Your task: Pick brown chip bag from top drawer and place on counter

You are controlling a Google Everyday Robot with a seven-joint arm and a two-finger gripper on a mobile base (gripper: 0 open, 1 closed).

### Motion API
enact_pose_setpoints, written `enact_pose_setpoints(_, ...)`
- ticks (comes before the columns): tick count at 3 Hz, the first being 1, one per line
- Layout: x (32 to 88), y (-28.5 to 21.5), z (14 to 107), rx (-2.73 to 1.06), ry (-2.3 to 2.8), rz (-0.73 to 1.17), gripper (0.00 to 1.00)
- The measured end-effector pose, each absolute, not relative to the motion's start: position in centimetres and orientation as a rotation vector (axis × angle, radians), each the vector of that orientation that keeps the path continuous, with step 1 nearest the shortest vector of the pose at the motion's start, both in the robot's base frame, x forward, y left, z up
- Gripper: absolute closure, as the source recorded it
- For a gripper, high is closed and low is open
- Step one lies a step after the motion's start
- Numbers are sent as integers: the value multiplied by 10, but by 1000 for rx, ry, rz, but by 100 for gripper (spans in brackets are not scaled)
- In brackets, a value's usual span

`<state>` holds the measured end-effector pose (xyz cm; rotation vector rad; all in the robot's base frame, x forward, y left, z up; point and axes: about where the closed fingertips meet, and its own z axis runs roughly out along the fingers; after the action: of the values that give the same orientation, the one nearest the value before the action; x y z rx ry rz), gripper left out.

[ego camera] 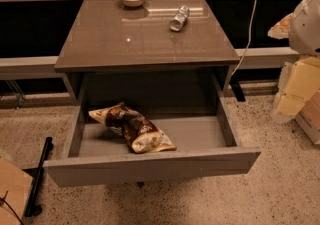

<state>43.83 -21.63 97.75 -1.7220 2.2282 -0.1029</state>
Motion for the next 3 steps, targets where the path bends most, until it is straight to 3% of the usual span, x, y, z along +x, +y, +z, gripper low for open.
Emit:
enact_pose_setpoints(2,444,-199,969,-1722,2200,-89,0)
enact_pose_setpoints(3,463,-154,945,-1715,2117,-15,0)
